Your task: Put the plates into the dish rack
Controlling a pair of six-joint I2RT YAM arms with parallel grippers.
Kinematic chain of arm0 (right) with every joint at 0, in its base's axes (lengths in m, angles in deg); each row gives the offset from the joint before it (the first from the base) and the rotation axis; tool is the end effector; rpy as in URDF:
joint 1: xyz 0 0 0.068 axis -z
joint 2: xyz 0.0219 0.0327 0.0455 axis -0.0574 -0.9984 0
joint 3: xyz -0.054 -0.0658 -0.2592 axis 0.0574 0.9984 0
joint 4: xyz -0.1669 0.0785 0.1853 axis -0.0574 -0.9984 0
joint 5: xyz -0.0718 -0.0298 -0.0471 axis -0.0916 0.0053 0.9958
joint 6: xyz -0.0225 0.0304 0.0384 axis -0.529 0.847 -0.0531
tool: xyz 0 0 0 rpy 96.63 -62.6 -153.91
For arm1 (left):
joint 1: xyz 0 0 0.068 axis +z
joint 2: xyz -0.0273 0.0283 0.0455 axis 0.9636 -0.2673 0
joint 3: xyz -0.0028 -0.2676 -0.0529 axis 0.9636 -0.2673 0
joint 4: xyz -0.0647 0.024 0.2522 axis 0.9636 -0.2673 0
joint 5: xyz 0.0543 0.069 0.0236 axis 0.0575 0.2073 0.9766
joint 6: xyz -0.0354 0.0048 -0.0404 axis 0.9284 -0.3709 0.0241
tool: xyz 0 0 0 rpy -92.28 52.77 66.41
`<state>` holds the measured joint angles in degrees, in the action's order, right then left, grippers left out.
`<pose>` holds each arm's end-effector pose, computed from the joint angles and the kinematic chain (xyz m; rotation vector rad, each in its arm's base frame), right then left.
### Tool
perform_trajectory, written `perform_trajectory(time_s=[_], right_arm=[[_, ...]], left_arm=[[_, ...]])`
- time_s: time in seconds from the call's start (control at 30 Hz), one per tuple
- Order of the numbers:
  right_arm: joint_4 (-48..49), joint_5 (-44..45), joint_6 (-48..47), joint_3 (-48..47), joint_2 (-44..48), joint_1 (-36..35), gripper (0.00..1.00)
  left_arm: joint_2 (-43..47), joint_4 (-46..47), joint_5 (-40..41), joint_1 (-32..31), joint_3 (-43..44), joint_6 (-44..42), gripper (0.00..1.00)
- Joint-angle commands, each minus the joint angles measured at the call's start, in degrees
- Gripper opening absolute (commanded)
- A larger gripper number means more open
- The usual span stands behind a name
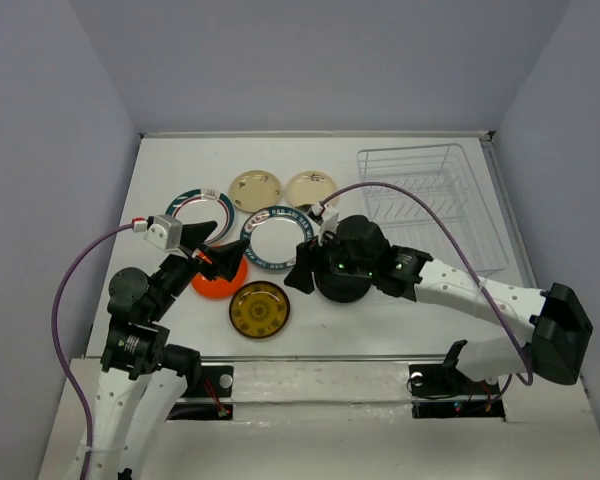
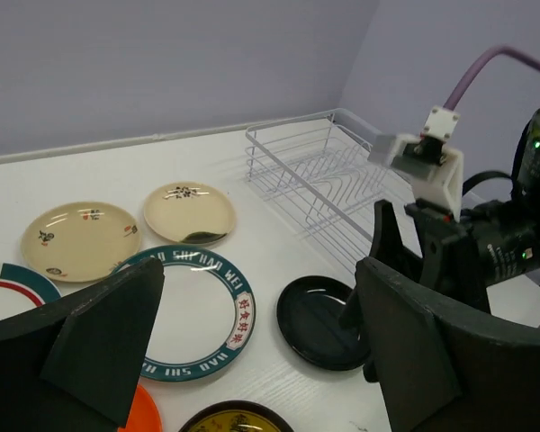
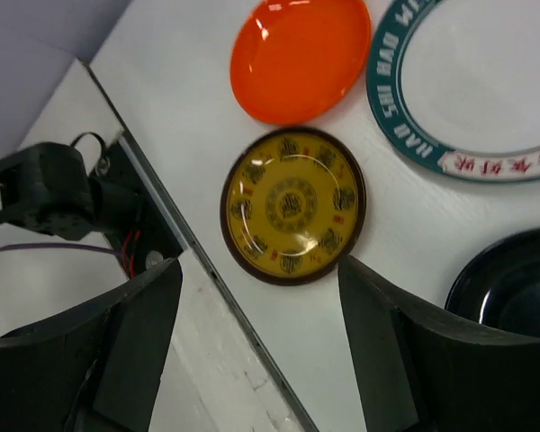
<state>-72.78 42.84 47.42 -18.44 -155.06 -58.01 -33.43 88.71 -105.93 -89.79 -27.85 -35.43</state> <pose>0.1714 0.2550 0.3080 -0.6996 2.0384 1.0586 0.0951 -0.0401 0.3556 0.3529 1.3150 -0.6883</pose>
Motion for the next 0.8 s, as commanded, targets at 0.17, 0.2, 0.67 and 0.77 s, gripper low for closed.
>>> perform_trajectory(time_s=[0.17, 0.2, 0.67, 0.77], right_arm=[[7.87, 2.97, 6.73, 8.86, -1.07, -2.23, 0.67], [8.23, 3.07, 7.25, 9.04, -1.59, -2.23, 0.63], [18.42, 2.46, 16.48, 11.15, -14.95, -2.23, 0.57], [19.83, 2.72, 17.98, 11.06, -18.12, -2.23, 0.55]], left_arm=[[-0.54, 1.01, -1.21, 0.61, 2.11, -0.86, 0.99], [-0.98, 1.01, -1.21, 0.61, 2.11, -0.77, 0.99], [-0.02, 0.30, -1.21, 0.61, 1.94, -0.68, 0.99], [-0.10, 0.30, -1.12, 0.61, 2.02, -0.77, 0.99]])
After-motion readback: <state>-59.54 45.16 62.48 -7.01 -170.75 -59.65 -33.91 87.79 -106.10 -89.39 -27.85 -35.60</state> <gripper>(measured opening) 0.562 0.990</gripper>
